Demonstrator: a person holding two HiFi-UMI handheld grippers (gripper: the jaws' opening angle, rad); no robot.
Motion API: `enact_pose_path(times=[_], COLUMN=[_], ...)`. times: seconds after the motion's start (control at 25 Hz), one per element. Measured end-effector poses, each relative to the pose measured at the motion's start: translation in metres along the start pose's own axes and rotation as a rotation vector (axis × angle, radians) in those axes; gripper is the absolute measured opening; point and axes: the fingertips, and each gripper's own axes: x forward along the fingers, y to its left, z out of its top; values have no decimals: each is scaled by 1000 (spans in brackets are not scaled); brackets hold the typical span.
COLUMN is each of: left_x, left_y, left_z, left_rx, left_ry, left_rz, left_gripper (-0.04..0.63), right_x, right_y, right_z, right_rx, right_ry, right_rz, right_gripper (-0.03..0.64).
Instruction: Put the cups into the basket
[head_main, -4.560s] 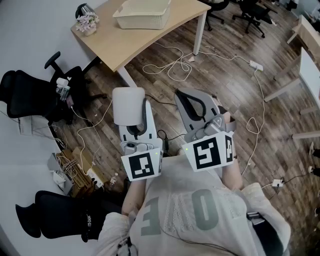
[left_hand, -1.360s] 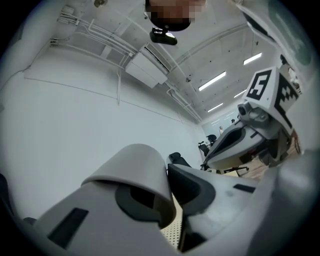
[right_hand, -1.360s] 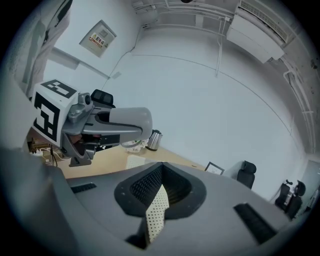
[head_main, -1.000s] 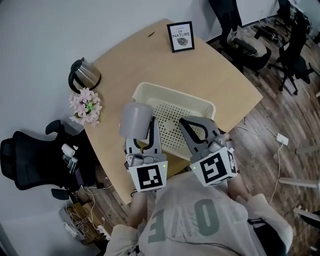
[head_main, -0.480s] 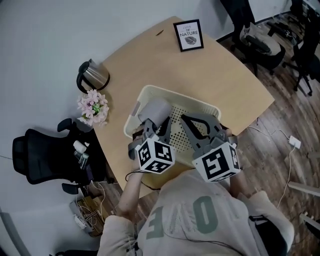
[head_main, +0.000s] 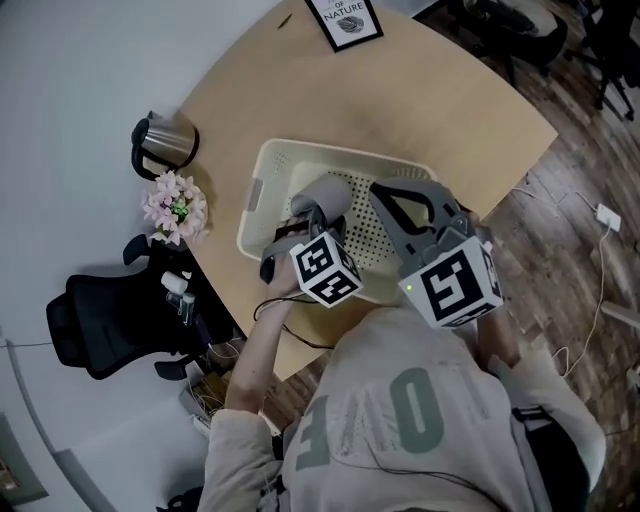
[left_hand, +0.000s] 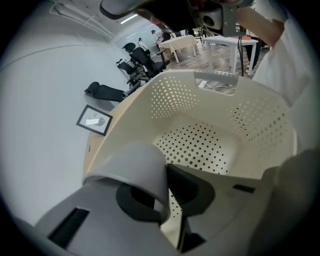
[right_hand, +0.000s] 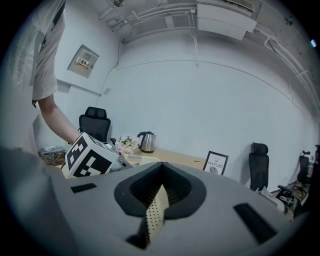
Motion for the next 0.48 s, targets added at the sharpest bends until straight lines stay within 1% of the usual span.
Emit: enact_pose_path(times=[0.12,0.24,0.36,0.48], left_x=[15,28,37,40], left_y=[-10,-19,-23,-26], left_z=[-3,-8,-12,-26], left_rx=[47,131,187,246], left_ry=[43,111,146,200], left_rz=[-59,-107,-146,-184], left_gripper=[55,55,55,55], right_x=[-1,-4,-4,0], right_y=[-1,-1,-3,-3], right_z=[-10,-19,-27,-32], right_rx=[15,23,34,40], right_ry=[47,65,81,90], right_rz=[10,14,11,20], right_gripper=[-2,-2,-2,-2])
